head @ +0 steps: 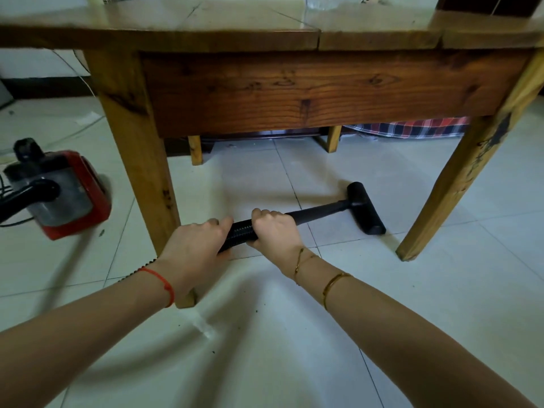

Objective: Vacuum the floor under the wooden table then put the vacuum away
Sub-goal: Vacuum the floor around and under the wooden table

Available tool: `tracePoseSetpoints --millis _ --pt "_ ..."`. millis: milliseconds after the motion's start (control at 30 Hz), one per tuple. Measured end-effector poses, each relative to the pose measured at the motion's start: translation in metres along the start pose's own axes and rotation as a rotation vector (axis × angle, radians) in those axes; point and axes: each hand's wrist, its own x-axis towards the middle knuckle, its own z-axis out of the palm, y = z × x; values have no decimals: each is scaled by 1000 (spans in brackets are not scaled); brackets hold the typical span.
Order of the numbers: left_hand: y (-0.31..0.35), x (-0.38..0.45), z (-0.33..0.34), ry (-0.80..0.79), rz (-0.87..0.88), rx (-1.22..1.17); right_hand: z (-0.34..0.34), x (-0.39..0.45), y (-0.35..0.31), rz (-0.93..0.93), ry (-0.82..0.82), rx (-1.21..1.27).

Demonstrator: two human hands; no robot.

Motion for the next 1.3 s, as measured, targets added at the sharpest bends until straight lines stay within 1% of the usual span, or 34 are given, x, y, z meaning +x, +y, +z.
tracePoseSetpoints --millis 100,167,333,567,767,867,1000,1300 --pt "10 6 -5 1 10 -3 0 -4 9 43 16 9" --pt "23 14 -9 -37 23 -14 -1 -9 22 66 14 5" --pt "64 41 -9 -30 60 -45 0 -26 69 133 -11 5" --pt "123 77 3 -41 136 -112 13 -55 128 292 -28 11" --pt "154 93 8 -58 156 -146 18 -65 163 296 -80 38" --pt "151 92 6 -60 146 -140 18 -62 162 287 -93 62" --pt "132 80 0 -78 116 -126 18 -52 142 239 -89 101" --pt "69 24 -4 -90 -9 -132 12 -27 63 38 -63 165"
